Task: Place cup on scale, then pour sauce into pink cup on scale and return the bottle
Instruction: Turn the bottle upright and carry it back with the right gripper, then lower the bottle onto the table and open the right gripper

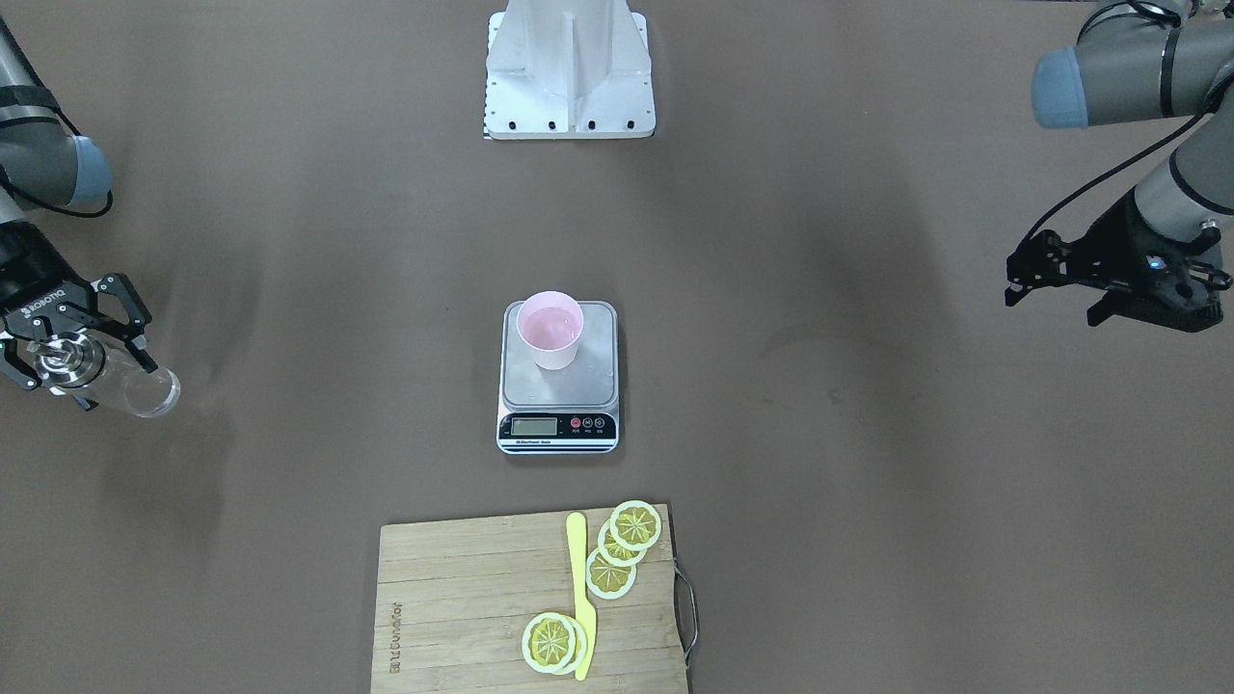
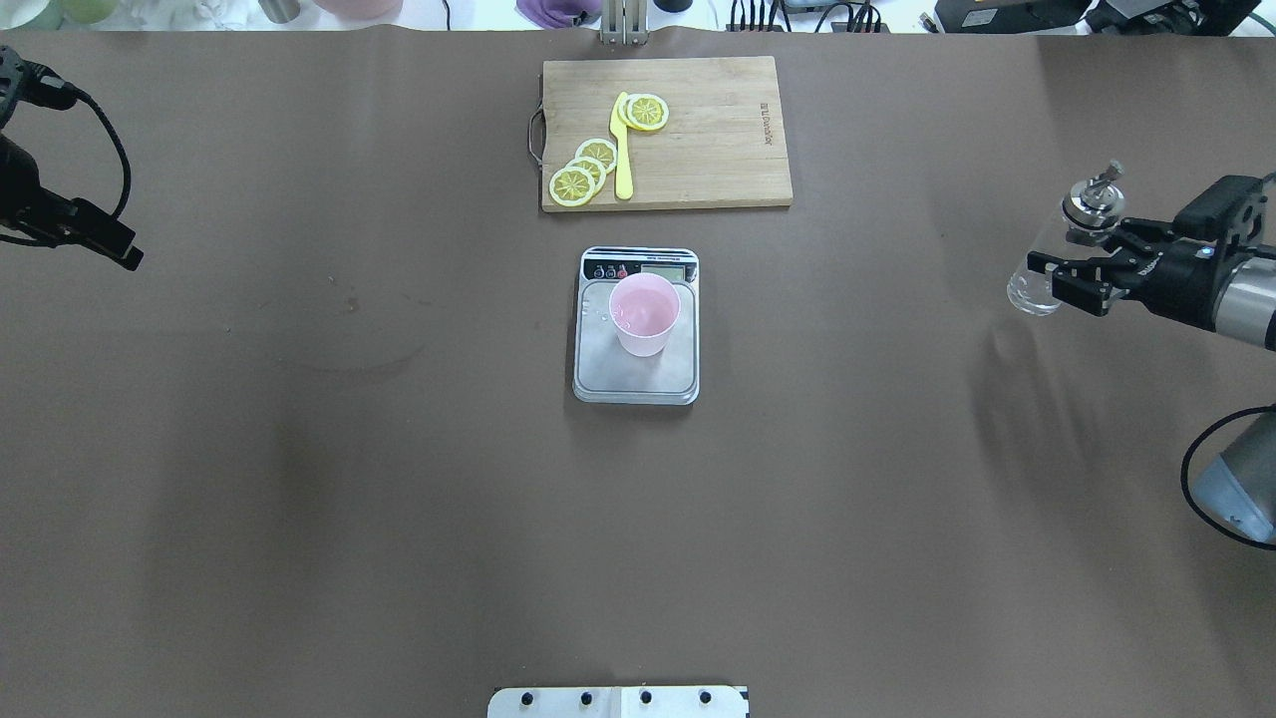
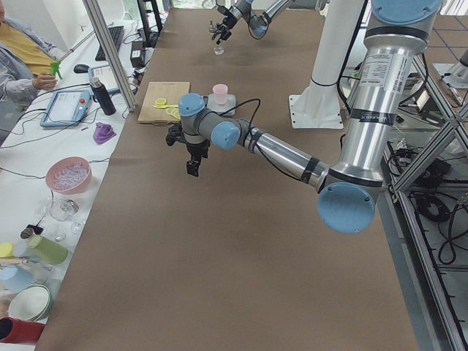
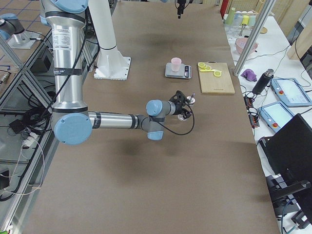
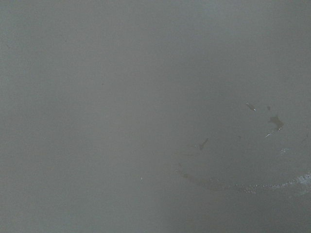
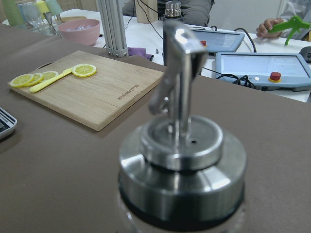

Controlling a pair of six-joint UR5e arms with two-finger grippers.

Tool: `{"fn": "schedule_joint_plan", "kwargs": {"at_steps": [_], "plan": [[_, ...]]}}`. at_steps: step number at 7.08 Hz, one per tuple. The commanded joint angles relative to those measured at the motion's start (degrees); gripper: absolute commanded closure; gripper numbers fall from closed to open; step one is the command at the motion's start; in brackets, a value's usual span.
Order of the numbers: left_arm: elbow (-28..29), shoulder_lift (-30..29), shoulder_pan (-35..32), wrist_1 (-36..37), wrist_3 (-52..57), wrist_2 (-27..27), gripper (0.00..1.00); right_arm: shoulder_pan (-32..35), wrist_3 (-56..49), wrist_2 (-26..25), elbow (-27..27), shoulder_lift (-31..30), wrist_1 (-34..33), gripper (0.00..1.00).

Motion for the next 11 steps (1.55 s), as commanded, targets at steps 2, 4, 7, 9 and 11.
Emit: {"fn": "schedule_joint_plan", "kwargs": {"at_steps": [2, 4, 7, 9, 11], "plan": [[-0.06, 0.0, 0.0, 0.03, -0.09, 0.0, 0.01, 0.66, -0.25, -1.12, -4.34, -0.52, 5.75, 1.0], [-0.24, 0.0, 0.0, 0.03, 0.0, 0.0, 0.01, 0.57, 0.11, -1.13, -7.65, -0.62, 11.95, 1.0], [-0.59, 0.0, 0.0, 0.12, -0.09, 0.0, 0.01, 0.57, -0.51, -1.22, -10.58, -0.17, 14.71, 1.0], [-0.94, 0.0, -0.09, 0.29, -0.09, 0.0, 0.01, 0.49, -0.94, -1.04, -11.98, -0.44, 16.73, 0.98], [-1.03, 0.08, -0.35, 0.29, -0.09, -0.09, 0.01, 0.49, -2.88, -1.13, -11.99, -0.18, 16.82, 0.95]]}}
